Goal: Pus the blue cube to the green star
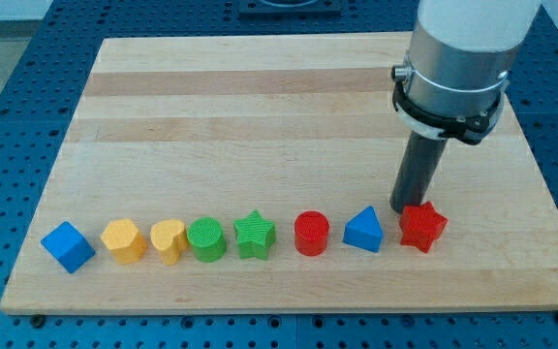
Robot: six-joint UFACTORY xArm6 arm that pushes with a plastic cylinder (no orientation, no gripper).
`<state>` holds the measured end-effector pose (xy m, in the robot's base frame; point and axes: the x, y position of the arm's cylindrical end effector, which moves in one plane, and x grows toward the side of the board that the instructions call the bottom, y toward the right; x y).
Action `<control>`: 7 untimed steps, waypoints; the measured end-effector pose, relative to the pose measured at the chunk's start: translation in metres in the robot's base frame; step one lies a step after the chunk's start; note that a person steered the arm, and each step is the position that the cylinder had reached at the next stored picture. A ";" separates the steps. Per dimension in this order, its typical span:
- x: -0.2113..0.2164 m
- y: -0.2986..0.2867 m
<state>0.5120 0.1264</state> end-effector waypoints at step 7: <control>0.060 0.090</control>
<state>0.5723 0.2169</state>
